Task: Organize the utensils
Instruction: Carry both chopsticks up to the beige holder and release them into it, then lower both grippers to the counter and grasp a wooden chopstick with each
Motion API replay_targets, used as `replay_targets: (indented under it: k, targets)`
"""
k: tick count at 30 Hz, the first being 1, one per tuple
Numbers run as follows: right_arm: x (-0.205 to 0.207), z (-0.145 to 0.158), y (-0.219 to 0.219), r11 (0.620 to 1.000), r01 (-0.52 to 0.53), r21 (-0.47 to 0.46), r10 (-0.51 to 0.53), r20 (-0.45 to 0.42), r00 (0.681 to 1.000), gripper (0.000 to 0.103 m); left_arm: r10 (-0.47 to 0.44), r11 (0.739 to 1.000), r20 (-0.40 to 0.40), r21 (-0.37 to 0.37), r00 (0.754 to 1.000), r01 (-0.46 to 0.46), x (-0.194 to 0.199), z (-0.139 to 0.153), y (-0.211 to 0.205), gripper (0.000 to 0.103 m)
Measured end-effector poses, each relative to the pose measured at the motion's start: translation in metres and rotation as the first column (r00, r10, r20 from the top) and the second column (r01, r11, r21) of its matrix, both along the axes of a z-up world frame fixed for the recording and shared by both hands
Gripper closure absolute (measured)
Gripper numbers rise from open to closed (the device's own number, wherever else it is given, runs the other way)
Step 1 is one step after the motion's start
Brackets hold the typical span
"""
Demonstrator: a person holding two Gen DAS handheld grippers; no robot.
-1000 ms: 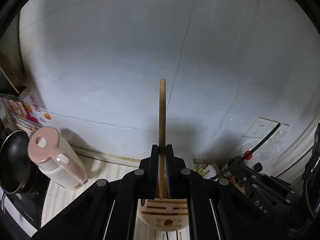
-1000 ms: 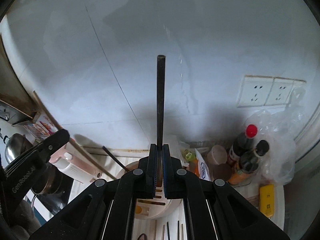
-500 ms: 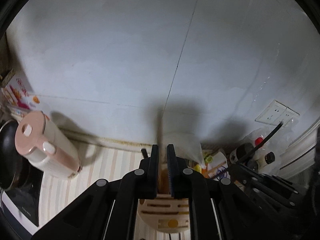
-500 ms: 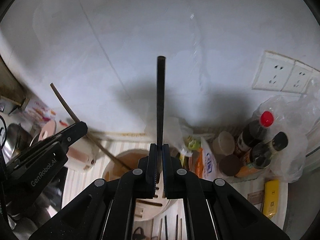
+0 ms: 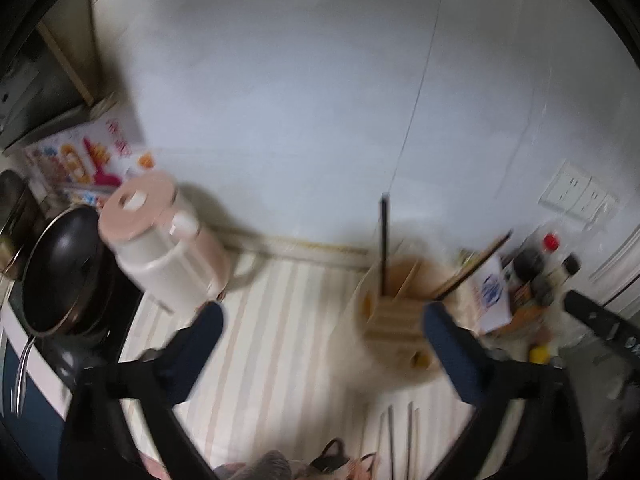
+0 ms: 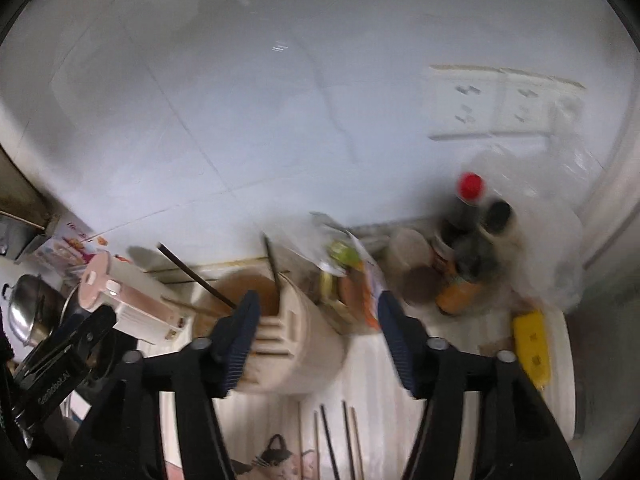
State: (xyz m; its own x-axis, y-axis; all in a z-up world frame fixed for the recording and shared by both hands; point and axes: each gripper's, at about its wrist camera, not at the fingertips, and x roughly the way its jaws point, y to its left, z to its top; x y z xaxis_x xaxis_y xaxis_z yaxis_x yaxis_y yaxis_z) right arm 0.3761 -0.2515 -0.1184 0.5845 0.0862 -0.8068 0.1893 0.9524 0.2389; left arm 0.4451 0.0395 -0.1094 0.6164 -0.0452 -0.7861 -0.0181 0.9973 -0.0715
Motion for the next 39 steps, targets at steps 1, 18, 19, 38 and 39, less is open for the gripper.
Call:
replay_targets:
  k: [1,18,19,38,39]
  targets:
    - [-0.009,-0.006,-0.003,1.0,0.012,-0.012,-0.012,-0.004,1.0,0.032,0.004,1.0,-0.006,0.014,1.0,-0.003,-0.007,-0.01,0.001,0.0]
    - [-0.079,-0.202,0.003,0.998,-0.044,0.037,0.054,-0.356,0.933,0.072,-0.045,0.992,-0.386,0.09,0.922,0.086,-0.068,-0.206,-0.04,0.009]
    - [-0.081,-0.214,0.006,0.998,-0.049,0.046,0.063,-0.378,0.924,0.074,-0.052,0.993,-0.409,0.08,0.911,0.092,-0.07,-0.215,-0.043,0.019]
    - [-0.086,-0.294,0.029,0.992,-0.116,0.039,0.119,-0.528,0.841,0.097,-0.089,0.983,-0.531,0.088,0.843,0.16,-0.074,-0.275,-0.041,0.101]
    - [-0.09,-0.294,0.023,0.994,-0.103,0.037,0.106,-0.535,0.838,0.097,-0.087,0.984,-0.535,0.084,0.84,0.156,-0.075,-0.274,-0.037,0.101]
